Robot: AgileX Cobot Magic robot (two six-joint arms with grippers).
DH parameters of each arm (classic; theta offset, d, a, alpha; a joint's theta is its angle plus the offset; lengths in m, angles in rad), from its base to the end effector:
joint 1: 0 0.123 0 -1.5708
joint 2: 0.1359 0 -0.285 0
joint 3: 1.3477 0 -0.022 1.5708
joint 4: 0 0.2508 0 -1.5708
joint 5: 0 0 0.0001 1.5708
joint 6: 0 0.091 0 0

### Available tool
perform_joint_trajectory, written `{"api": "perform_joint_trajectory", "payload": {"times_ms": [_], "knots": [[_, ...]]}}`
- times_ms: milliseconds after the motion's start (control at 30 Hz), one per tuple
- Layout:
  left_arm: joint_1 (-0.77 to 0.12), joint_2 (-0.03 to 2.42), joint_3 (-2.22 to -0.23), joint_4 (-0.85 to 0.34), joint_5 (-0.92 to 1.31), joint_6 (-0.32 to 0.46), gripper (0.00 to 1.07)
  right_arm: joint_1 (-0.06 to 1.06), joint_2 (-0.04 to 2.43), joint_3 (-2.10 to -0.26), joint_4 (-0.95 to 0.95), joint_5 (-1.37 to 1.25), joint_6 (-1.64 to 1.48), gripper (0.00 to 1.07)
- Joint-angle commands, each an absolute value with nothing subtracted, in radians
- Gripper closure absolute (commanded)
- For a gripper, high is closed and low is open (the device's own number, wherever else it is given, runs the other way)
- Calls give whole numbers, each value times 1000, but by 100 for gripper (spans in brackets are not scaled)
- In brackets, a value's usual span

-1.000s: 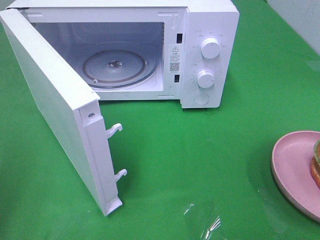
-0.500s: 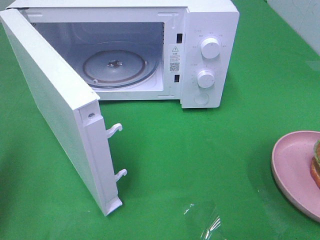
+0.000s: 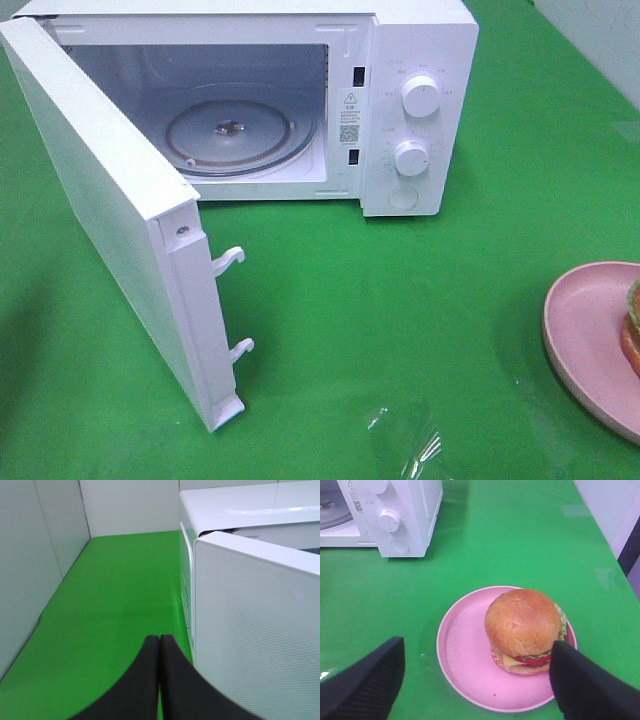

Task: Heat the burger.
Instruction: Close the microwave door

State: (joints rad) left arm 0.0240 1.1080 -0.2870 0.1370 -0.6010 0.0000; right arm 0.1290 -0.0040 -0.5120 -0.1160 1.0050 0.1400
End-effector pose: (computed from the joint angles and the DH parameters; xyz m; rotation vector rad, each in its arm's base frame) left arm 0.1994 -0.0022 0.2288 0.1336 1.7025 0.0361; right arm -0.0039 -0.0095 0.2856 0.0134 1.9677 0.0388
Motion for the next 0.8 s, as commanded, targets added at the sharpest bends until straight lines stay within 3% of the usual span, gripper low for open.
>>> {"api": "perform_joint_trajectory", "payload": {"times_ms": [33,167,567,800], "knots": [[20,1162,-284,189,-703,-44,107,121,-30,-509,-119,1005,131,31],[20,1270,-284,244,-773,-99,107,121,-30,-509,-119,1005,131,31],[18,1493,-291,236,-952,-100,107,121,-30,-509,-119,1005,131,31],[-85,1566,-331,212,-984,-75,107,121,-30,-509,-119,1005,131,31]]}}
